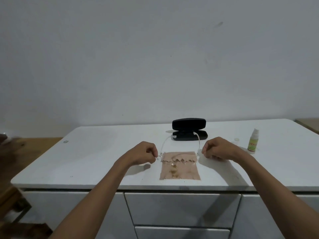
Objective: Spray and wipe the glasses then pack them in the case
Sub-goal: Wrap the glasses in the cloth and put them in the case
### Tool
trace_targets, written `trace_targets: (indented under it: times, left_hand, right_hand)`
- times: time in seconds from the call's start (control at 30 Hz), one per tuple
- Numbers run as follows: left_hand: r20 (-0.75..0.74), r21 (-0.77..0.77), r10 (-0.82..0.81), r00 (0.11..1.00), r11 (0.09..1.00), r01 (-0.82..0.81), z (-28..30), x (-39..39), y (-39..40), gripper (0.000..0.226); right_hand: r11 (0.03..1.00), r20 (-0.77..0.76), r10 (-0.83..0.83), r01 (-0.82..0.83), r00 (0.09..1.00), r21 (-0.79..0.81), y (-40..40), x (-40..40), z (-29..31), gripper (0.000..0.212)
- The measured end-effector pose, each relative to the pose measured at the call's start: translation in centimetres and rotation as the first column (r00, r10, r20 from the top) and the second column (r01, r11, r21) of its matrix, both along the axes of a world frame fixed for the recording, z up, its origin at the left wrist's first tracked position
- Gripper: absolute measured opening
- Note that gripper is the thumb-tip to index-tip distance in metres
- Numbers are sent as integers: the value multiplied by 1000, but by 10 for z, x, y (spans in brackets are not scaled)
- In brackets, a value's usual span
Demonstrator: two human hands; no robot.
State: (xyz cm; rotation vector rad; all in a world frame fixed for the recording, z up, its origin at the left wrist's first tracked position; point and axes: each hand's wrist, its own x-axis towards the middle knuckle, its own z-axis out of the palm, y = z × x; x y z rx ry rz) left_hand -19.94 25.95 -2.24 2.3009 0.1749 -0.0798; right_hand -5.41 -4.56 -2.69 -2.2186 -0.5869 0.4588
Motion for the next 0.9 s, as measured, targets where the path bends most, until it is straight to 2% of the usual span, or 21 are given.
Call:
trace_targets:
  times: [0.13, 0.23, 0.37, 0.47, 0.57, 0.67, 0.8, 0.9]
  left_hand:
    - [-17, 32, -119, 993, 992, 119, 1, -20, -17, 14]
    - [-12, 71, -155, 988, 985, 155, -3, -28, -31, 21]
    - [40, 99, -127, 991, 988, 122, -8, -36, -41, 16]
    - [97, 108, -89, 991, 991, 78, -12, -40, -45, 10]
    - [130, 110, -61, 990, 993, 47, -13, -41, -50, 5]
    - [202, 105, 11, 979, 994, -33, -15, -38, -54, 8]
    - [354, -93, 220, 909, 975, -200, -20, -29, -57, 5]
    - [432, -179, 353, 830, 936, -305, -27, -19, -61, 6]
  right_hand:
    - [988, 121, 50, -31, 991, -154, -5, -25, -1, 17]
    - [983, 159, 125, -100, 979, -157, -1, -50, -2, 8]
    - [963, 172, 227, -195, 959, -184, 7, -74, -4, 20]
    - [967, 213, 215, -177, 953, -185, 10, -78, -7, 16]
    - [968, 253, 203, -156, 946, -195, 11, -81, -5, 25]
    - [985, 334, 141, -98, 932, -142, 12, -83, -5, 20]
    - [997, 429, -74, 62, 900, 42, 21, -81, -7, 14]
    - [980, 494, -196, 180, 847, 80, 30, -78, -10, 7]
